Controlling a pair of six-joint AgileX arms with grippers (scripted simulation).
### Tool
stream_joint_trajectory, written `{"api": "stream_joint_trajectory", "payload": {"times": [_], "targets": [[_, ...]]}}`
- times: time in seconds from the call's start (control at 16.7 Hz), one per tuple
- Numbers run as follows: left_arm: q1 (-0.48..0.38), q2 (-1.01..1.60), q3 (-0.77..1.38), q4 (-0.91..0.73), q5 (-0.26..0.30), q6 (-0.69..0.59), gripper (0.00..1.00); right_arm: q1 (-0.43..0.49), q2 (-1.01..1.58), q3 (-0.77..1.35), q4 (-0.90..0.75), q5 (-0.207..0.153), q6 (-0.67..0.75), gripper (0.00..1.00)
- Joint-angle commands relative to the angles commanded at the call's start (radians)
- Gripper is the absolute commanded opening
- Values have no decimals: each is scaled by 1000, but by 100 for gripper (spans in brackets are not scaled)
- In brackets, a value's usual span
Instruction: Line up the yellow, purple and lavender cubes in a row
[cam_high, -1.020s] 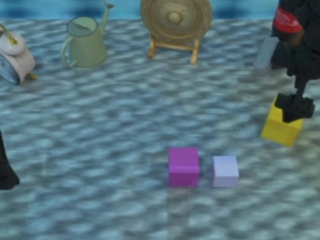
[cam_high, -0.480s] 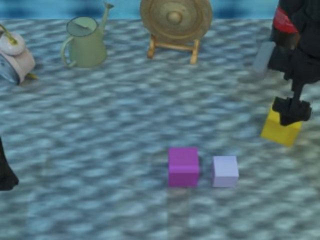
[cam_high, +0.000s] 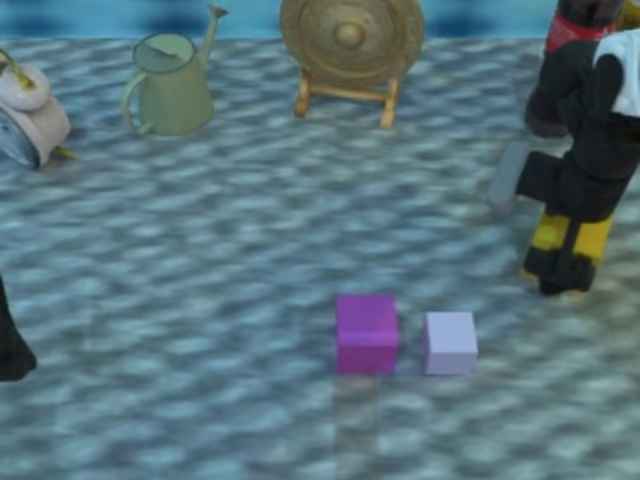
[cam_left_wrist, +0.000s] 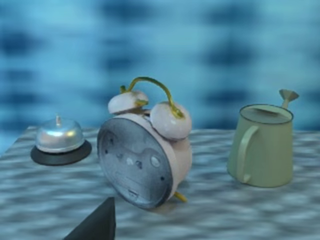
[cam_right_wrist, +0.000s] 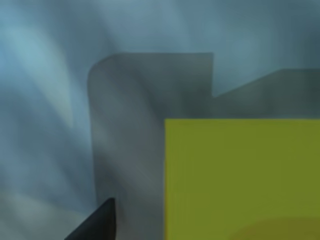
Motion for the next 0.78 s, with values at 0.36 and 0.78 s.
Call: {"api": "stream_joint_trajectory", "payload": {"times": [0.36, 0.78], "targets": [[0, 0, 0, 0, 0, 0, 100, 0, 0, 0, 0, 0, 0, 77], [0, 0, 0, 0, 0, 0, 100, 0, 0, 0, 0, 0, 0, 25]]}}
